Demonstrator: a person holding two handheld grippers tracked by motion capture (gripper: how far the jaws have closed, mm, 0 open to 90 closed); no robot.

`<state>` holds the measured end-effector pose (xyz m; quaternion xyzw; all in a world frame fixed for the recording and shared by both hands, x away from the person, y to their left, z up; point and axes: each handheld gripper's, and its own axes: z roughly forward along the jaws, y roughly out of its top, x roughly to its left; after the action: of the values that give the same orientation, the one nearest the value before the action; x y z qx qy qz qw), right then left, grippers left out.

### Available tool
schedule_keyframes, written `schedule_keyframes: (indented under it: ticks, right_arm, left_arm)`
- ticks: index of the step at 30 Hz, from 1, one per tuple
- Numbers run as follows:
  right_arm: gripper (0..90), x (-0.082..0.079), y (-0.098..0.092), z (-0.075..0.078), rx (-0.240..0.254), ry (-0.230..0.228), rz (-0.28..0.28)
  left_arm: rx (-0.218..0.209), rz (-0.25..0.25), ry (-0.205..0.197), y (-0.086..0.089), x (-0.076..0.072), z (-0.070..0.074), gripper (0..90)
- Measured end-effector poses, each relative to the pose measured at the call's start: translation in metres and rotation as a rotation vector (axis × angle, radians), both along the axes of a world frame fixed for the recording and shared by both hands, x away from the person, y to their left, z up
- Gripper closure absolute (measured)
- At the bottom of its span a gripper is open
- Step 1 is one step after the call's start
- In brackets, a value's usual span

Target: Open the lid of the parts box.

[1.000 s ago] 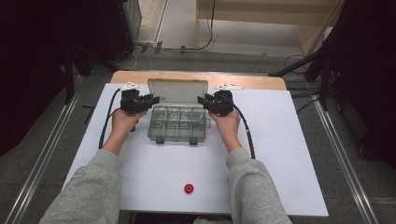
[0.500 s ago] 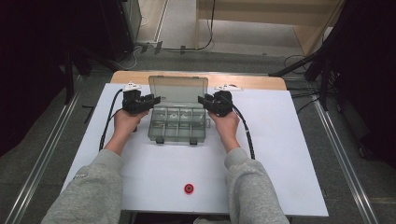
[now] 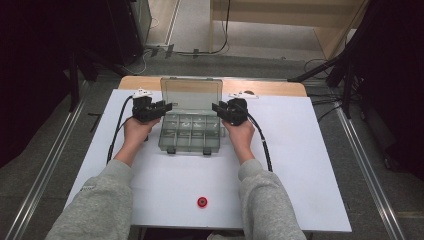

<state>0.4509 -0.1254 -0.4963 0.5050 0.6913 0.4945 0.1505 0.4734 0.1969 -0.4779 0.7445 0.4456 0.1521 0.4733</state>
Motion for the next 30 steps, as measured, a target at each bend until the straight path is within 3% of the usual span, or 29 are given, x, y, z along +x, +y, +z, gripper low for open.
schedule_keyframes:
  ticks: [13, 30]
  right_arm:
    - [65.9, 0.003, 0.002, -0.008, 0.012, 0.017, -0.026]
    - [64.7, 0.008, -0.001, -0.016, 0.074, 0.064, -0.036]
  left_arm:
    - [-0.026, 0.015, 0.018, 0.000, 0.004, -0.006, 60.2]
    - [-0.027, 0.030, 0.048, 0.000, 0.007, -0.013, 60.1]
